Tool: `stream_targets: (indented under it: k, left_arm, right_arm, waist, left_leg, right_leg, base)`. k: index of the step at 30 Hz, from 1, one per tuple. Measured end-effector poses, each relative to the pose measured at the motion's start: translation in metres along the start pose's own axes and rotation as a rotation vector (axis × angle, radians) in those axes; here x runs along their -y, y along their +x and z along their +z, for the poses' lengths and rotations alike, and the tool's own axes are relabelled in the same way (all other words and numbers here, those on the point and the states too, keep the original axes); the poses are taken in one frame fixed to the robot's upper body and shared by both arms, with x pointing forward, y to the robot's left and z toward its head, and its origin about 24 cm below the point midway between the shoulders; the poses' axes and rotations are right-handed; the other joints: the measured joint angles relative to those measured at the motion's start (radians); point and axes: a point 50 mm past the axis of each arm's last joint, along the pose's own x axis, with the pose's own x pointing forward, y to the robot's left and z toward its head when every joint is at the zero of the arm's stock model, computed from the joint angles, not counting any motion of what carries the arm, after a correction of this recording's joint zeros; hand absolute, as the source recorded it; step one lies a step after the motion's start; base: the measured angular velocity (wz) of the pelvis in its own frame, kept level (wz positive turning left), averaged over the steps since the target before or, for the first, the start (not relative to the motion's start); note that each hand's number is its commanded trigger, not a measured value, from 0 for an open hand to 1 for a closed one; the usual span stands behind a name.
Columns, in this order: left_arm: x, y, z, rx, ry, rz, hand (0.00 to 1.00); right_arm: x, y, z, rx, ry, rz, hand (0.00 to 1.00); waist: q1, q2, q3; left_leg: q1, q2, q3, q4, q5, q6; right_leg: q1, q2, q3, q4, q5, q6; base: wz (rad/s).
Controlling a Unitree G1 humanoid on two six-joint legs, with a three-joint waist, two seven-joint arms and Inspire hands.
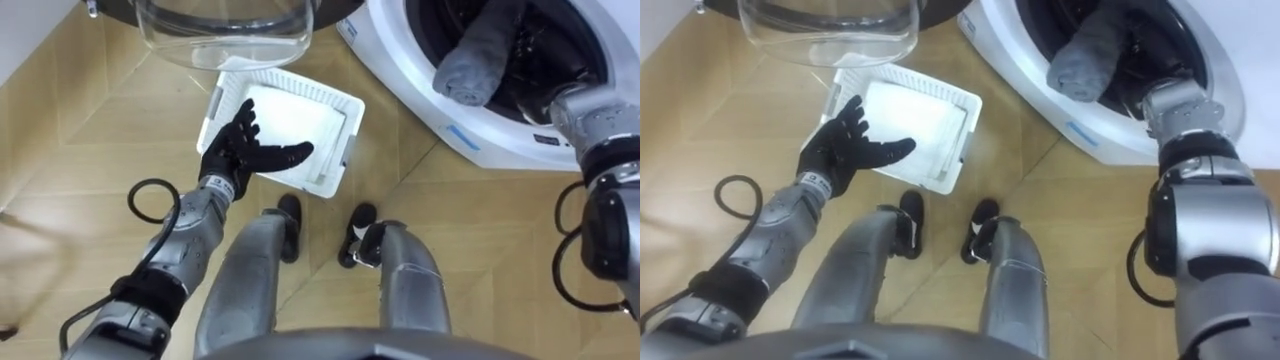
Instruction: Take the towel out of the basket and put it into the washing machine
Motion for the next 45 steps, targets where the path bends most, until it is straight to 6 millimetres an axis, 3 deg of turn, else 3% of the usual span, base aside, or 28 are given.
stream_targets:
  k: [10,16,18,19,23,24,26,27,34,40,45]
  left_arm:
    - [-0.014,0.003,-0.009,-0.059,0.092,0.056,0.0]
    - [-0.032,-0.009,-0.034,-0.15,0.133,0.124,0.0]
    - [-0.042,-0.017,-0.047,-0.192,0.179,0.159,0.0]
    - [-0.046,-0.02,-0.051,-0.206,0.189,0.174,0.0]
    - [-0.072,-0.052,-0.086,-0.324,0.231,0.278,0.0]
    - [-0.078,-0.062,-0.095,-0.349,0.229,0.312,0.0]
    - [-0.086,-0.075,-0.106,-0.378,0.231,0.354,0.0]
    - [-0.089,-0.082,-0.111,-0.399,0.239,0.372,0.0]
    - [-0.101,-0.112,-0.137,-0.495,0.225,0.479,0.0]
    - [-0.108,-0.136,-0.158,-0.594,0.19,0.569,0.0]
    - [-0.107,-0.147,-0.171,-0.662,0.165,0.594,0.0]
  right_arm:
    - [0.048,0.003,-0.015,0.006,-0.012,-0.018,0.0]
    - [0.115,-0.003,-0.043,-0.037,-0.114,-0.123,0.0]
    - [0.149,-0.011,-0.048,-0.042,-0.135,-0.181,0.0]
    - [0.157,-0.013,-0.05,-0.045,-0.142,-0.194,0.0]
    - [0.209,-0.032,-0.065,-0.096,-0.252,-0.293,0.0]
    - [0.226,-0.04,-0.072,-0.124,-0.292,-0.327,0.0]
    - [0.242,-0.05,-0.081,-0.166,-0.37,-0.349,0.0]
    - [0.247,-0.054,-0.085,-0.189,-0.426,-0.353,0.0]
    - [0.265,-0.069,-0.107,-0.295,-0.601,-0.317,0.0]
    - [0.279,-0.085,-0.133,-0.45,-0.868,-0.263,0.0]
    - [0.286,-0.093,-0.143,-0.524,-0.989,-0.241,0.0]
  waist:
    - [0.01,0.029,-0.0028]
    - [0.011,0.049,-0.0113]
    - [0.006,0.06,-0.0201]
    - [0.006,0.061,-0.0221]
    - [-0.012,0.078,-0.0442]
    - [-0.011,0.078,-0.0575]
    - [-0.011,0.077,-0.0634]
    - [-0.011,0.077,-0.0645]
    - [-0.035,0.069,-0.0672]
    - [-0.036,0.05,-0.0624]
    - [-0.031,0.059,-0.0591]
  left_leg:
    - [0.121,0.003,-0.013,-0.077,0.004,-0.007]
    - [0.247,0.006,-0.018,-0.156,0.005,-0.008]
    - [0.289,0.008,-0.018,-0.185,0.005,-0.008]
    - [0.304,0.009,-0.018,-0.195,0.005,-0.008]
    - [0.41,0.01,-0.008,-0.257,0.006,-0.01]
    - [0.442,0.01,-0.004,-0.278,0.007,-0.012]
    - [0.491,0.01,0.003,-0.306,0.01,-0.017]
    - [0.519,0.01,0.009,-0.322,0.012,-0.02]
    - [0.651,0.011,0.011,-0.403,0.022,-0.036]
    - [0.735,0.016,0.012,-0.436,0.025,-0.047]
    - [0.777,0.017,0.013,-0.452,0.022,-0.051]
  right_leg:
    - [0.136,0.021,-0.012,-0.106,0.012,0.013]
    - [0.281,0.054,-0.011,-0.227,0.037,0.032]
    - [0.33,0.065,-0.007,-0.276,0.05,0.039]
    - [0.347,0.069,-0.006,-0.293,0.056,0.04]
    - [0.453,0.081,-0.008,-0.368,0.07,0.046]
    - [0.481,0.085,-0.006,-0.383,0.071,0.046]
    - [0.519,0.088,0.0,-0.398,0.072,0.046]
    - [0.54,0.092,0.018,-0.407,0.072,0.046]
    - [0.651,0.104,0.02,-0.438,0.072,0.045]
    - [0.729,0.119,0.031,-0.478,0.074,0.042]
    - [0.771,0.126,0.046,-0.499,0.075,0.04]
  base:
    - [0.01]
    - [-0.03]
    - [-0.05]
    - [-0.1]
    - [-0.1]
    - [-0.06]
    - [-0.14]
    - [-0.19]
    - [-0.04]
    - [-0.02]
    - [-0.06]
